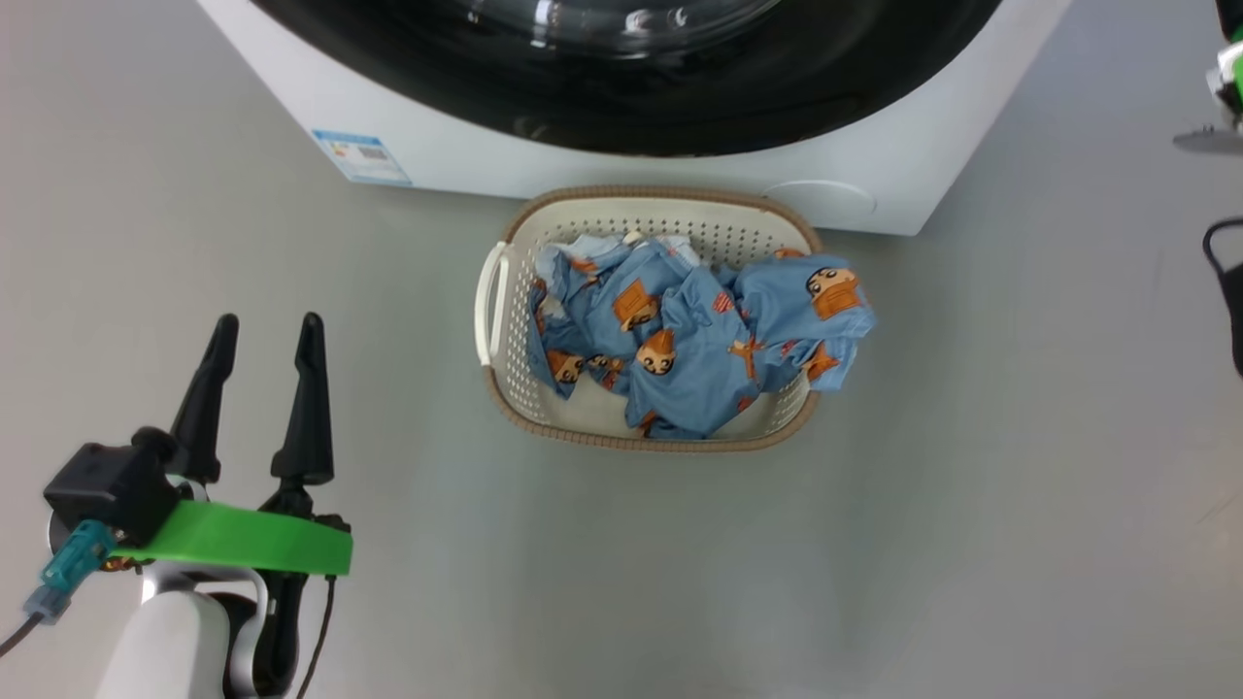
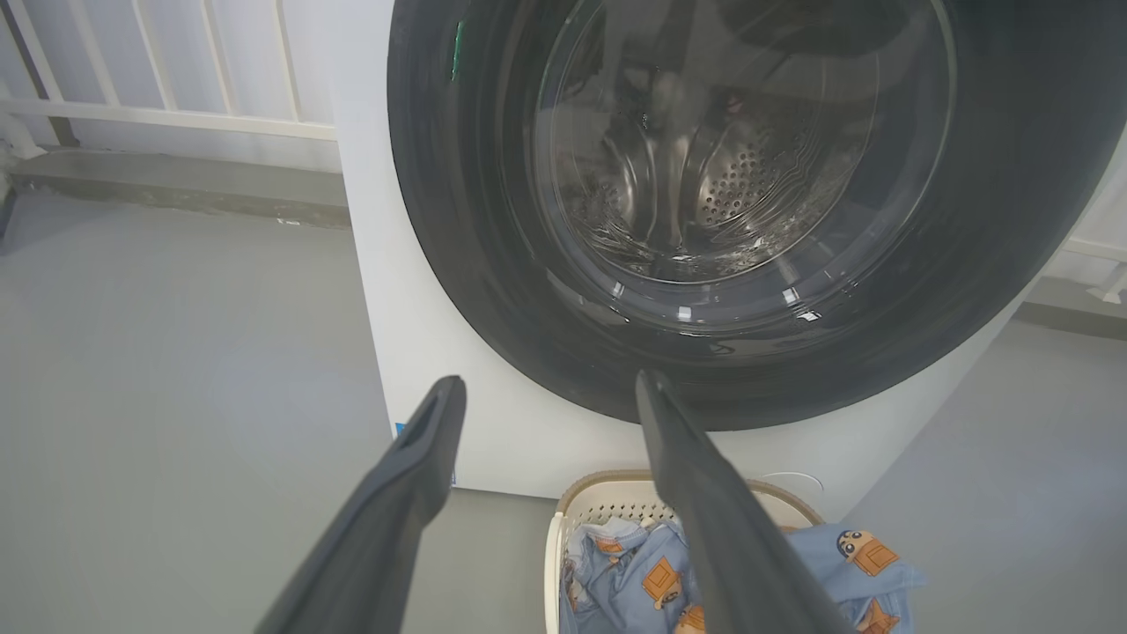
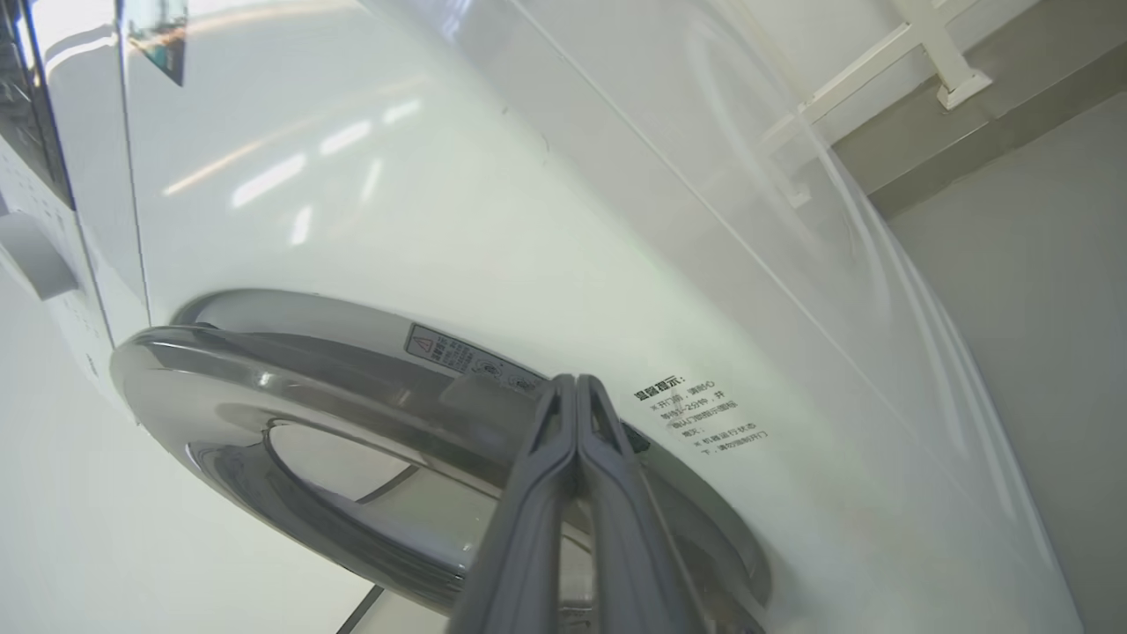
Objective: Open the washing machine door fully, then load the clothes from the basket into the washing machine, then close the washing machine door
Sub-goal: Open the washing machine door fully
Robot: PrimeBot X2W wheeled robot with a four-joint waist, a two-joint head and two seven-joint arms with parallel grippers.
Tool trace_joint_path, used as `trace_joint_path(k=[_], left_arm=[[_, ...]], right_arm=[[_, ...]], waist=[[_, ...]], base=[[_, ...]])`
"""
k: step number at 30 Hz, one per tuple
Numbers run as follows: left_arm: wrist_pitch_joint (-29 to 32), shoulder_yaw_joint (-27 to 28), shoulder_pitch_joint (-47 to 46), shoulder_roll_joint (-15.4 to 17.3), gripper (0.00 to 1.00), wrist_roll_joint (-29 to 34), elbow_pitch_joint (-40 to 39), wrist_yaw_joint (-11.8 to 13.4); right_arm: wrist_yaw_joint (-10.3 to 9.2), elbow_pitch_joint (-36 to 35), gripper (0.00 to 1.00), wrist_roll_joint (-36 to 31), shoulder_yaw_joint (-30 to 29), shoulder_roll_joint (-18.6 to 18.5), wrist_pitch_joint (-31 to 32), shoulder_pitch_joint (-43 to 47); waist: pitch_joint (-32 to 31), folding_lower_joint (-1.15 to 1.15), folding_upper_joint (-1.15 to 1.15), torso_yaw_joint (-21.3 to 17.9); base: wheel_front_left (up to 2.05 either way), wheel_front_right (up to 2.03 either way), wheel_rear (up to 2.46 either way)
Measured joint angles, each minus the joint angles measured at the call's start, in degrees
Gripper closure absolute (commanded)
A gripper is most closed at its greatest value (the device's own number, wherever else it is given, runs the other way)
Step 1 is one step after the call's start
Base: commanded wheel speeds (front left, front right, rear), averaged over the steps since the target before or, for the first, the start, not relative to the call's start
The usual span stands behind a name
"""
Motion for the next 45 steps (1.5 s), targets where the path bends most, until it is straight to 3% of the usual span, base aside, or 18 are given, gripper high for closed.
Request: trace_joint_path(k=[11, 28, 45], left_arm=[[0.00, -0.20, -1.38, -1.10, 0.00, -0.56, 0.34, 0.00], [0.00, -0.16, -2.08, -1.68, 0.00, -0.81, 1.24, 0.00], [0.00, 0.04, -2.10, -2.21, 0.00, -0.89, 2.32, 0.00]], right_arm=[[0.00, 2.21, 1.00, 5.42, 3.65, -1.58, 6.12, -6.74], [0.00, 8.03, 1.00, 12.22, 4.44, -4.13, 17.48, -13.88], [0.00, 11.41, 1.00, 12.83, 7.30, -3.50, 23.10, -15.86]], waist=[[3.27, 0.00, 0.00, 2.73], [4.36, 0.00, 0.00, 4.57], [3.33, 0.00, 0.00, 4.81]], base=[[0.00, 0.00, 0.00], [0.00, 0.00, 0.00], [0.00, 0.00, 0.00]])
